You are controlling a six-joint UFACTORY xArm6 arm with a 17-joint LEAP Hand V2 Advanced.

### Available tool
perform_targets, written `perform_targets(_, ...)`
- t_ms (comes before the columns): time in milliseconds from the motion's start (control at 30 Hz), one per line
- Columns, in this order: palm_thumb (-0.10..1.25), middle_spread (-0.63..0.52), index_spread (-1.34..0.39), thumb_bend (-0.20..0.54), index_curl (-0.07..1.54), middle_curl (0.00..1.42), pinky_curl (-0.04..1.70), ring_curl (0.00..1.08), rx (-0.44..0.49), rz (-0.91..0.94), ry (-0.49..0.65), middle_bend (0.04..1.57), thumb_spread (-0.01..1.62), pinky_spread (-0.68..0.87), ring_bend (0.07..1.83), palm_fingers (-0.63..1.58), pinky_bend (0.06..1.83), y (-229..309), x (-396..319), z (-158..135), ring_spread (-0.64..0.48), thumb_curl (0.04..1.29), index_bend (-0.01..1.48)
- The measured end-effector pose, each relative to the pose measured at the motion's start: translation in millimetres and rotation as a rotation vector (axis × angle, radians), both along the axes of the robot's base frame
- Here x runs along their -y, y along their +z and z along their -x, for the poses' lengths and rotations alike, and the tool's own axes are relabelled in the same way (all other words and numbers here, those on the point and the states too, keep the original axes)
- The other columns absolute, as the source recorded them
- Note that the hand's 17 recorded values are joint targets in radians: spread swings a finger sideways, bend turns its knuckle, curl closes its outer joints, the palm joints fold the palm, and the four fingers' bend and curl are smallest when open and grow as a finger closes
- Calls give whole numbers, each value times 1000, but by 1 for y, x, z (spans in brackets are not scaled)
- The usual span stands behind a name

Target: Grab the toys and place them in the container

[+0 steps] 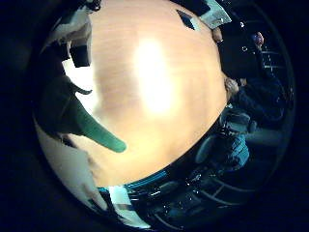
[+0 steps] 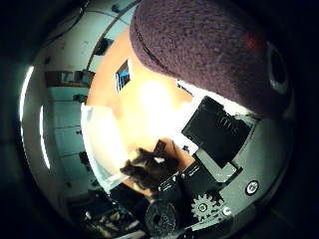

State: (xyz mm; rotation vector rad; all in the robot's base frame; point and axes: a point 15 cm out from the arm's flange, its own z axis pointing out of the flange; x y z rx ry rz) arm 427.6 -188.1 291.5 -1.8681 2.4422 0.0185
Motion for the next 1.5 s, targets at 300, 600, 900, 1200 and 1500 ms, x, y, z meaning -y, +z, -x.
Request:
perform_targets(300,1080,-157,-222,-15,846,850,955,757,103,24,97,1312,941,-184,1359,1065,1232,150,-64,14,-233,676,1110)
perform_targets(600,1064,-159,-224,-14,864,855,1039,799,166,23,229,1305,940,-196,1335,1060,1186,233,-166,23,-244,716,1103)
perform_targets(900,1053,-160,-231,-15,885,857,1097,825,209,-3,394,1299,929,-209,1318,1067,1148,251,-268,39,-248,740,1080)
perform_targets(1200,1051,-161,-234,-15,899,862,1132,844,269,-57,612,1292,929,-220,1300,1069,1126,259,-388,65,-254,753,1069)
perform_targets(1500,1046,-164,-237,-15,908,872,1156,859,354,-76,791,1282,917,-229,1287,1073,1117,249,-490,69,-258,760,1060)
